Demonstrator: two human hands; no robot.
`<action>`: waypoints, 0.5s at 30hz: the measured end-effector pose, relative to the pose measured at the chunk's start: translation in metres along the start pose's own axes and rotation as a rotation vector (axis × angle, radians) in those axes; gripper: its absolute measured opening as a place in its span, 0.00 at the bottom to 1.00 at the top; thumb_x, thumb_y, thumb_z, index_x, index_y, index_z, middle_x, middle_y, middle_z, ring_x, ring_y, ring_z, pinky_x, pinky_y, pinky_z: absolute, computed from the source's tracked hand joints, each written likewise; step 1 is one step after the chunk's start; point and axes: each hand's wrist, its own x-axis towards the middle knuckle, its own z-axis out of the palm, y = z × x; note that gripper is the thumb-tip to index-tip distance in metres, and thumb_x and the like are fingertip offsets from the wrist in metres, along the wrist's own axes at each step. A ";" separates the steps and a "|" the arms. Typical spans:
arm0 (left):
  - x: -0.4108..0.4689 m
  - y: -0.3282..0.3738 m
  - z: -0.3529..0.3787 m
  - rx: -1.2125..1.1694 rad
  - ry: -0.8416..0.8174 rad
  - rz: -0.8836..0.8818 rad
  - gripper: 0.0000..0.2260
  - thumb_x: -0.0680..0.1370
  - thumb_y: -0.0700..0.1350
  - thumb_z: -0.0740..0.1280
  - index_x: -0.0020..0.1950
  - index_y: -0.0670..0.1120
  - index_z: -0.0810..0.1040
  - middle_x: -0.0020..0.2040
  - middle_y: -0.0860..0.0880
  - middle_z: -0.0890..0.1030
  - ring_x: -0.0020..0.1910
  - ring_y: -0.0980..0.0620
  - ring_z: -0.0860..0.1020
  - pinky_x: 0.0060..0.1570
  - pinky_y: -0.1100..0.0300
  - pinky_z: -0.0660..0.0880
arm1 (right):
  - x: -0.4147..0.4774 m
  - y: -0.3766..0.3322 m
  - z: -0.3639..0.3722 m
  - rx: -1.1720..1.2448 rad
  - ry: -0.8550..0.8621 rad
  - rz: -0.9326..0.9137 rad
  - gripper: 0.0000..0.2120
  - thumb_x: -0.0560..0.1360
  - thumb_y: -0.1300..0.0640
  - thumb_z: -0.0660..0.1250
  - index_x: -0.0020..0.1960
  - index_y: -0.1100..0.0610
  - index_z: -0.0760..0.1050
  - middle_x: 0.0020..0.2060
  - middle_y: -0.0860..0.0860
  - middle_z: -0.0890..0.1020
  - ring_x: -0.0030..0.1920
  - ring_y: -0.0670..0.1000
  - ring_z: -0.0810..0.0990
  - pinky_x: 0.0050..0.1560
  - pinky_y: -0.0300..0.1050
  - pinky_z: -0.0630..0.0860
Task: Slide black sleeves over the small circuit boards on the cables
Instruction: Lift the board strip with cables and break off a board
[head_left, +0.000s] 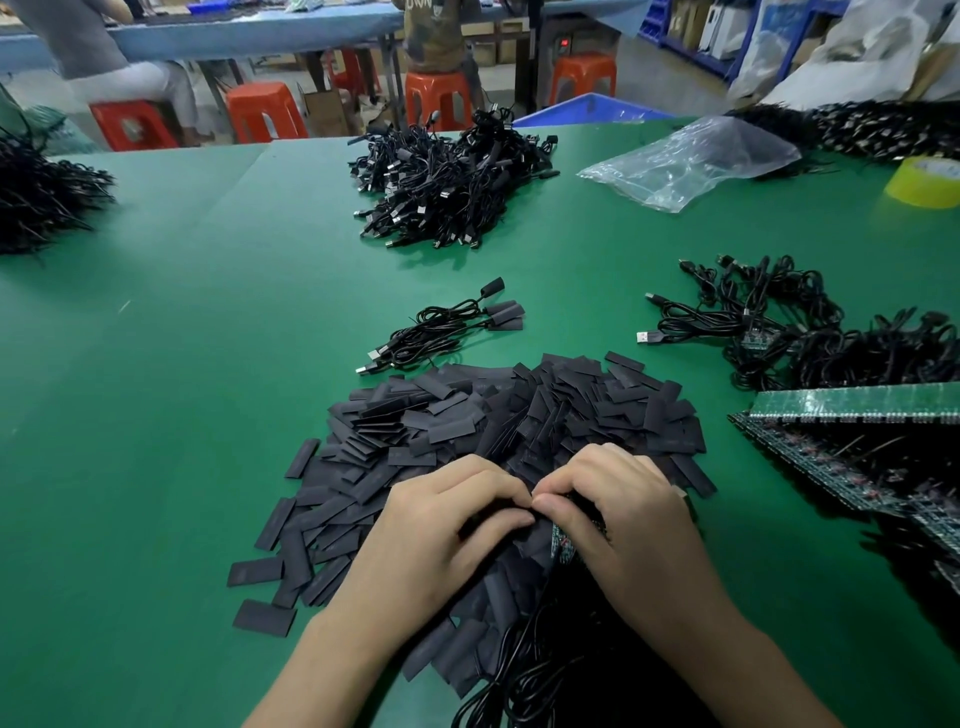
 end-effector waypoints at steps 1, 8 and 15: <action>0.000 0.001 -0.001 0.006 -0.010 -0.006 0.03 0.81 0.47 0.72 0.53 0.49 0.82 0.50 0.59 0.80 0.47 0.60 0.80 0.48 0.62 0.77 | 0.000 0.000 0.000 -0.013 -0.002 -0.004 0.10 0.79 0.48 0.65 0.45 0.50 0.81 0.41 0.41 0.78 0.45 0.46 0.77 0.50 0.46 0.69; 0.003 0.000 -0.004 0.118 -0.019 -0.002 0.10 0.81 0.54 0.70 0.47 0.48 0.79 0.45 0.57 0.77 0.43 0.54 0.77 0.44 0.54 0.76 | 0.000 -0.001 -0.001 -0.059 -0.014 -0.022 0.12 0.80 0.47 0.63 0.44 0.50 0.81 0.40 0.42 0.79 0.44 0.47 0.77 0.49 0.48 0.70; 0.000 0.002 -0.004 -0.169 0.054 -0.172 0.13 0.74 0.50 0.79 0.56 0.52 0.84 0.46 0.58 0.83 0.45 0.57 0.83 0.50 0.68 0.75 | 0.001 0.003 -0.005 0.132 0.080 0.101 0.05 0.79 0.53 0.70 0.44 0.48 0.80 0.41 0.40 0.80 0.47 0.44 0.79 0.50 0.44 0.73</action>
